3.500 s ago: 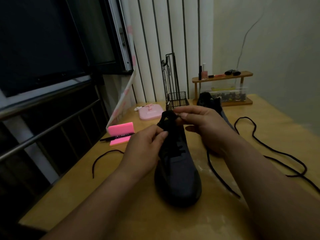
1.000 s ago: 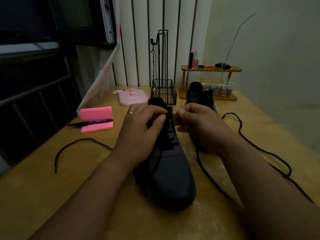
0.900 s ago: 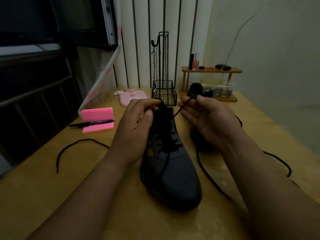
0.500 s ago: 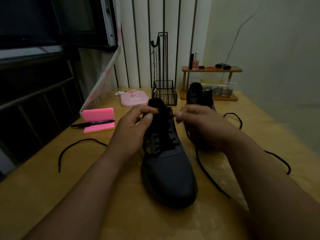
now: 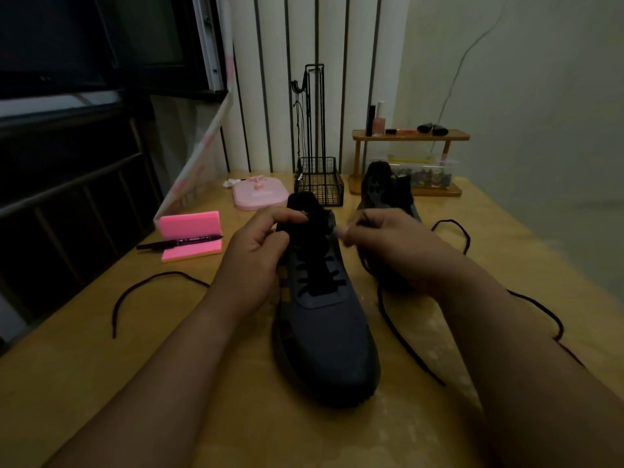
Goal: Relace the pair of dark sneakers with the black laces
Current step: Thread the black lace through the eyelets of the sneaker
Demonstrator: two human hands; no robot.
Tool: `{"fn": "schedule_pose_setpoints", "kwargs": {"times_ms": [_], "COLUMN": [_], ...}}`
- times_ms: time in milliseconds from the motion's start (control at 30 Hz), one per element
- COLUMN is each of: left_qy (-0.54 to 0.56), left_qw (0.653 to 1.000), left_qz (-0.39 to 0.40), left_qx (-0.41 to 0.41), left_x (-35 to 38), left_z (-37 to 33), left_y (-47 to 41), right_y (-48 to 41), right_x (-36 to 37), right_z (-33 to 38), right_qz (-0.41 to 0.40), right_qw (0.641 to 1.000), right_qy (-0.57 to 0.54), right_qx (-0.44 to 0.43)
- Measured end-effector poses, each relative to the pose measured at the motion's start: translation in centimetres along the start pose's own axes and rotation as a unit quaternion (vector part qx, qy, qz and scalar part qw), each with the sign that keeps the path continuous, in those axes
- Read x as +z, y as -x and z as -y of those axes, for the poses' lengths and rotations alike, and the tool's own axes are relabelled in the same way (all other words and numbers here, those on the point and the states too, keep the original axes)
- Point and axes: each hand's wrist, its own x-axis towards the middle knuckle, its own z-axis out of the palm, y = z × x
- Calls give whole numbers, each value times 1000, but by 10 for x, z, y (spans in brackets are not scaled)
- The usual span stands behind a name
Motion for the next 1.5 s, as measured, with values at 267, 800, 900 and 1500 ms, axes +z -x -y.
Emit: {"fn": "schedule_pose_setpoints", "kwargs": {"times_ms": [267, 800, 900, 1500], "left_qy": [-16, -244, -223, -121], "left_qw": [1000, 964, 973, 984], "left_qz": [19, -10, 62, 92], "left_qx": [0, 102, 23, -90], "left_x": [2, 27, 46, -3], "left_z": [16, -42, -51, -76], "left_y": [1, 7, 13, -9], "right_y": [-7, 5, 8, 5], "right_x": [1, -2, 1, 21], "right_z": [3, 14, 20, 21], "right_qz": [-132, -39, -10, -133], "right_qw": [913, 977, 978, 964], "right_qy": [-386, -201, -202, 53], "right_qx": [-7, -50, -55, -222]}}
